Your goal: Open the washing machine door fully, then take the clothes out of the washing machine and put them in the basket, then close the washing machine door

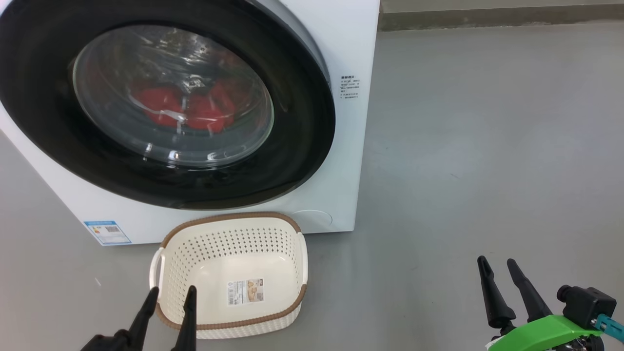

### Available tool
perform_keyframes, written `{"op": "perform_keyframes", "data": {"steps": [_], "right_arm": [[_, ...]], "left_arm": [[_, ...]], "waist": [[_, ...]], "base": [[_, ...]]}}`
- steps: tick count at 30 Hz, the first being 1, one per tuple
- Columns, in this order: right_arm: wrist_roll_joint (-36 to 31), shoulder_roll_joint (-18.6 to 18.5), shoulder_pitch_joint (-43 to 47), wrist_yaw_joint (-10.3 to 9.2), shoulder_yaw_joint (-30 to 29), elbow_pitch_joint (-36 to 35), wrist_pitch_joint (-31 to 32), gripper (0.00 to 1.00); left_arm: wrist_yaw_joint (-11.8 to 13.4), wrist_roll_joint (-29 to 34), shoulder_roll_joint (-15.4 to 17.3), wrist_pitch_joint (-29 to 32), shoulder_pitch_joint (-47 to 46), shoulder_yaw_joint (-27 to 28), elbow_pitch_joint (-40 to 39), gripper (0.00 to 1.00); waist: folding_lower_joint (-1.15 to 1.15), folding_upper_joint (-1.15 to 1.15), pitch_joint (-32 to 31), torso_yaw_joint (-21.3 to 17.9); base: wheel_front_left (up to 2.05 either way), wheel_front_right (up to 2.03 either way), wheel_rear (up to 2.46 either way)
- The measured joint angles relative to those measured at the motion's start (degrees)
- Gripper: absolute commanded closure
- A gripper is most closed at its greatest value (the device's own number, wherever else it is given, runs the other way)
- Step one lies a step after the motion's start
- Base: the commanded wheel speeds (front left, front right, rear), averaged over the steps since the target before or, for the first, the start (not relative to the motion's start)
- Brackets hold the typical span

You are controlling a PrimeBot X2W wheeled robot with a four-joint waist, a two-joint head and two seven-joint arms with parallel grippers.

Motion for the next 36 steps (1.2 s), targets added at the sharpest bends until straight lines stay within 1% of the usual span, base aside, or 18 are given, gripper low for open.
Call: {"op": "perform_keyframes", "data": {"steps": [5, 19, 22, 26, 29, 35, 36], "right_arm": [[-3.4, -0.1, 0.8, 0.01, -0.2, -0.3, -0.9, 0.0], [-10.9, -0.1, 1.4, 0.02, -1.6, -0.8, -3.0, 0.0], [-12.2, 0.0, 1.6, 0.07, -1.9, -1.0, -3.5, 0.0], [-12.2, 0.1, 2.6, 0.07, -2.3, -1.1, -3.5, 0.0], [-12.2, 0.4, 2.5, 0.07, -2.8, -1.1, -3.5, 0.0], [-12.2, 0.8, 2.6, 0.07, -3.7, -1.1, -3.5, 0.0], [-12.2, 0.8, 2.6, 0.07, -3.7, -1.1, -3.5, 0.0]], "left_arm": [[0.0, 3.7, 0.0, -1.2, 0.1, 0.1, 0.0, 0.0], [-0.1, 11.4, -0.4, -3.3, 1.3, 2.0, 0.1, 0.0], [-0.6, 12.1, -0.7, -3.8, 1.3, 2.6, 0.2, 0.0], [-1.0, 11.5, -1.4, -3.8, 1.3, 3.6, 0.6, 0.0], [-1.5, 11.3, -1.5, -3.8, 1.3, 4.0, 0.8, 0.0], [-1.6, 10.8, -1.6, -3.8, 1.3, 4.7, 1.8, 0.0], [-2.0, 10.8, -1.6, -3.8, 1.3, 4.9, 2.0, 0.0]], "waist": [[0.0, 0.0, -0.4, -0.1], [0.0, 0.0, -0.7, -0.3], [0.0, 0.0, -0.7, -0.3], [0.0, 0.0, -0.7, -0.4], [0.0, 0.0, -0.7, -0.4], [0.0, 0.0, -0.6, -0.5], [0.0, 0.0, -0.5, -0.5]], "base": [[0.0, 0.0, 0.0], [0.0, 0.0, 0.0], [0.0, 0.0, 0.0], [0.0, 0.0, 0.0], [0.0, 0.0, 0.0], [0.0, 0.0, 0.0], [0.0, 0.0, 0.0]]}}
